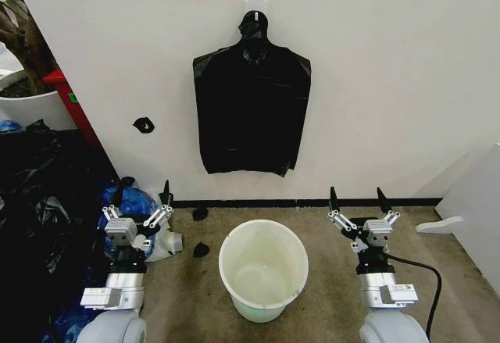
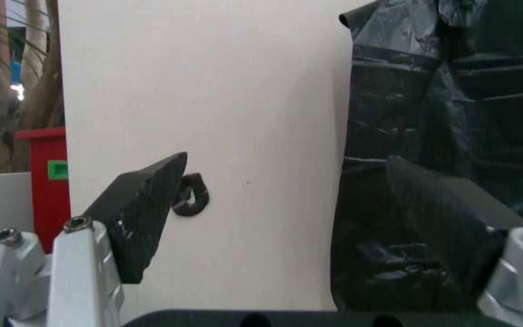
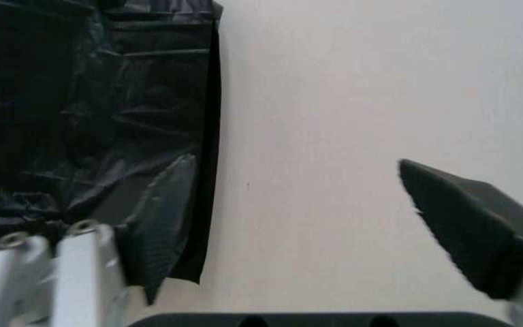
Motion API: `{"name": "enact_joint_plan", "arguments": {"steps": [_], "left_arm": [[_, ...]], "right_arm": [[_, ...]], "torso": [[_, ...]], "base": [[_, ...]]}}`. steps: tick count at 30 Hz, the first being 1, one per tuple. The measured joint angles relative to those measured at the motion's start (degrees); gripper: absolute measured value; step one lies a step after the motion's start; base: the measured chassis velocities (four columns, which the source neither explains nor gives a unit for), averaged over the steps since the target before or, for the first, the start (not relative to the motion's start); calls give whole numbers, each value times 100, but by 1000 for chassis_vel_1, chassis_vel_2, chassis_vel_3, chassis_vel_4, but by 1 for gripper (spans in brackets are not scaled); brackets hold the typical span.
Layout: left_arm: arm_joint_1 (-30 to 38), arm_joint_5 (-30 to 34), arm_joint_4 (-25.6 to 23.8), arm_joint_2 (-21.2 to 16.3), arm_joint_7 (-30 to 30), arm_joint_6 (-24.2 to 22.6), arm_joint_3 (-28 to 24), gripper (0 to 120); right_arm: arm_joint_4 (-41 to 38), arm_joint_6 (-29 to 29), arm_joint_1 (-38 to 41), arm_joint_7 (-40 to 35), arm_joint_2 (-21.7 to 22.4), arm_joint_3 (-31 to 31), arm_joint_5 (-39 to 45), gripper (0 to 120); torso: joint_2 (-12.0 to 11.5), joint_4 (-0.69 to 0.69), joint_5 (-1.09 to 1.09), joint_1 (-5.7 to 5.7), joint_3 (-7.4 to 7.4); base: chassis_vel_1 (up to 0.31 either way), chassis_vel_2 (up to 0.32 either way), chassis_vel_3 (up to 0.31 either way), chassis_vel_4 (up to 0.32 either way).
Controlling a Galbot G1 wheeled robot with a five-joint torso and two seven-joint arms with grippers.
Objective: Place the garbage bag over the trash bin.
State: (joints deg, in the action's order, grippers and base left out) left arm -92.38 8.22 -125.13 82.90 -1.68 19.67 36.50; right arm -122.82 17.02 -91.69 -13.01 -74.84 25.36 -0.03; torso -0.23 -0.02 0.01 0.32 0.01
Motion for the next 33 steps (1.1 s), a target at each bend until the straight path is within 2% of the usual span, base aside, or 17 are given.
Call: {"name": "enact_joint_plan", "arguments": {"steps": [3, 6, 18, 23, 26, 28, 30, 31, 33], "left_arm": [[26, 8, 25, -24, 17, -1, 9, 98], [61, 15, 64, -45, 33, -1, 11, 100], [113, 195, 24, -187, 129, -39, 53, 100], [191, 203, 135, -180, 139, -38, 46, 100], [205, 185, 157, -143, 142, -37, 39, 100], [170, 144, 158, -135, 143, -32, 50, 100], [131, 136, 159, -168, 149, -31, 93, 100], [131, 136, 159, -168, 149, -31, 93, 100], [118, 136, 199, -206, 163, -31, 155, 100]], "right_arm": [[38, 17, 34, 67, -12, -12, -28, 91], [98, 55, 87, 128, -14, -33, -38, 99], [316, -12, 445, 213, 38, -129, 307, 100], [375, -110, 793, 419, 242, -442, 1028, 100], [828, 84, 1369, 758, 403, -681, 1472, 100], [1314, 410, 2084, 1085, 436, -1001, 1914, 100], [1404, 457, 2578, 1181, 421, -1360, 2510, 100], [1404, 457, 2578, 1181, 421, -1360, 2510, 100], [1461, 428, 3149, 1253, 368, -1750, 3282, 100]], "torso": [[0, 0, 0, 0, 0], [0, 0, 0, 0, 0], [0, 0, 0, 0, 0], [0, -1, 0, 0, 0], [0, 0, 0, 0, 0], [0, 0, 1, 2, 1], [-1, 1, 0, 2, 1], [-1, 1, 0, 2, 1], [-1, 2, -1, 2, 1]], "base": [[0, 0, 0, 0], [0, 0, 0, 0], [0, 0, 0, 0], [0, 0, 0, 0], [0, 0, 0, 0], [0, 0, 0, 0], [0, 0, 0, 0], [0, 0, 0, 0], [0, 0, 0, 0]]}}
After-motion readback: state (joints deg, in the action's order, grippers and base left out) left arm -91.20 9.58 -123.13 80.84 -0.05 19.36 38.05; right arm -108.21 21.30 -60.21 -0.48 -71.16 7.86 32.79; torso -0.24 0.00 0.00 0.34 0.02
